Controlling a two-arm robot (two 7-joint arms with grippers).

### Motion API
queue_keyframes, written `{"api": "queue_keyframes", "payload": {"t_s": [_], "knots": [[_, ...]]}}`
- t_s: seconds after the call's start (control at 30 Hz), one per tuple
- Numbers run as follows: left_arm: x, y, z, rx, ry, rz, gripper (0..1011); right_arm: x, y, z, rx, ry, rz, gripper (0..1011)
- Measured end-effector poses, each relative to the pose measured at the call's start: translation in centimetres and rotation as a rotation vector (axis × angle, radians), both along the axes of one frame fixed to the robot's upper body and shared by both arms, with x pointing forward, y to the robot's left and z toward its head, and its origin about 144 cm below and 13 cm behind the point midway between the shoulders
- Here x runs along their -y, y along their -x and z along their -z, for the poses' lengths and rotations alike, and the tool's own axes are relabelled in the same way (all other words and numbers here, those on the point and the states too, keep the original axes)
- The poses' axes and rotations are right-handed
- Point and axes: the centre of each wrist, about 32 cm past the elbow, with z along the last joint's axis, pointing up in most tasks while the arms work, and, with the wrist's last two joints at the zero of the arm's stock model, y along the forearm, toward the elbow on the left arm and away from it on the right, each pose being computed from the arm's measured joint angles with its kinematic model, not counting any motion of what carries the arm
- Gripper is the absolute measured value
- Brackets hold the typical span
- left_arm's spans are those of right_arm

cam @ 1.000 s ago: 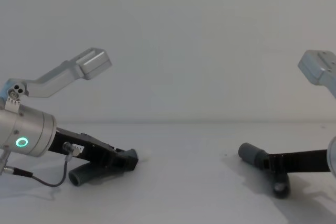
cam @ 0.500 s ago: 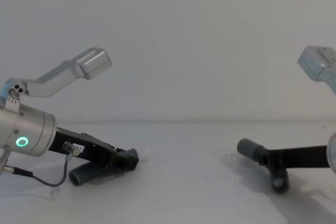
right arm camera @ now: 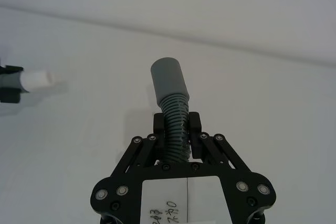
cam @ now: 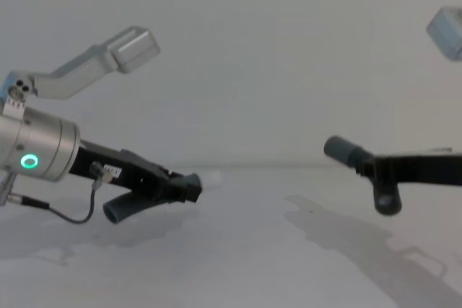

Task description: Use both hands to pick up one end of the pipe from the table, align the ends, and insert them.

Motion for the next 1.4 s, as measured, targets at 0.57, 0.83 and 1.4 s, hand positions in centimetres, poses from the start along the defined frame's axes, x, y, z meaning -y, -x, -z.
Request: {"api": "queue_keyframes", "payload": {"t_s": [0.57, 0.83, 1.4], "knots": [[0.4, -0.4, -3.1, 0.082, -0.043, 0.226, 367, 4.2, 1.3, -1.6, 0.160, 0.006, -0.202, 256], [0.5, -0.3, -4.2, 0.098, -0.098, 0.339, 367, 6.0, 1.7, -1.9, 0.169, 0.021, -0.309, 256], [0.6, 0.2, -5.2, 0.114, -0.158, 0.461, 367, 9.4, 1.9, -2.3, 0.134, 0.077, -0.593, 256]]}}
